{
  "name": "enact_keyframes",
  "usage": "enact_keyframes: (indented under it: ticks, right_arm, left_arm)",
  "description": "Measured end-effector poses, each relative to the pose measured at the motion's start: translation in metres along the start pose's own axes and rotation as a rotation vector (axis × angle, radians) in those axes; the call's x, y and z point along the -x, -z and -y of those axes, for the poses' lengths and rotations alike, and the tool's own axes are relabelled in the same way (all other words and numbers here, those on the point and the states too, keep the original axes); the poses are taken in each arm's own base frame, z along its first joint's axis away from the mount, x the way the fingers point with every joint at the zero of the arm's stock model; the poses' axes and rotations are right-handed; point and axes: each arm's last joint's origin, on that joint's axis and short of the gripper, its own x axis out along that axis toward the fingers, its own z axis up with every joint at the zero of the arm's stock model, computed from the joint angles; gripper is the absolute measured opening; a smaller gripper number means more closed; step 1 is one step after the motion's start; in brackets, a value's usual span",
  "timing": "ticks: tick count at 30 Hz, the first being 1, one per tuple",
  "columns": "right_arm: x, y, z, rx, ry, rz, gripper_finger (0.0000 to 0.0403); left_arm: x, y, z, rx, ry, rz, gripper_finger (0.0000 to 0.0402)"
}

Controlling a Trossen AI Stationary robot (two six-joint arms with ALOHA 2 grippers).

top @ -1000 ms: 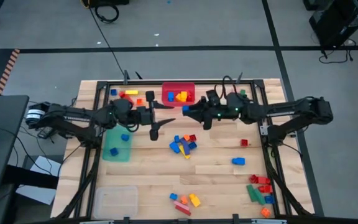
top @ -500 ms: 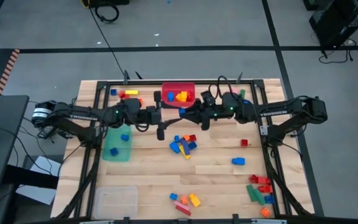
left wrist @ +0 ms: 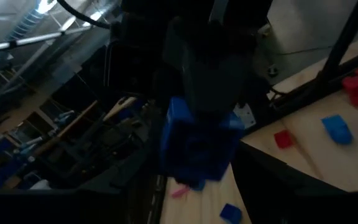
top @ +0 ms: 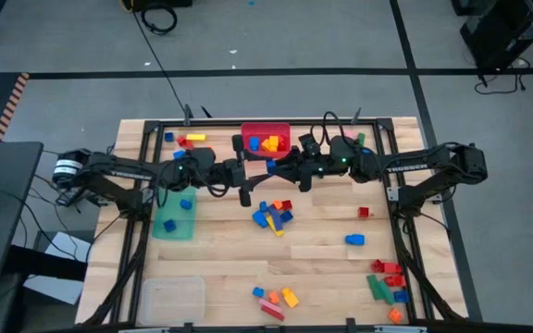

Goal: Sort blocks by size
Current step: Put the blue 4 studded building block into the teal bin

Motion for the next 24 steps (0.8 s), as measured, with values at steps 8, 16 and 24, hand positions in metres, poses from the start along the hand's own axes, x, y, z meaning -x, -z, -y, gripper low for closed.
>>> enact_keyframes:
  ticks: [8,16,24]
  right_arm:
    - [0.000,0.001,0.001,-0.025,0.010,-0.009,0.0180]
    - [0.003,-0.008,0.009,-0.020,0.026,0.008,0.0225]
    - [0.015,-0.018,0.029,-0.120,0.079,-0.090,0.0220]
  left_arm:
    - [-0.003,0.001,0.001,0.002,-0.016,0.018,0.0178]
    - [-0.002,0.001,-0.001,0.005,-0.059,-0.026,0.0138]
    - [0.037,-0.011,-0.024,0.143,-0.213,-0.196,0.0154]
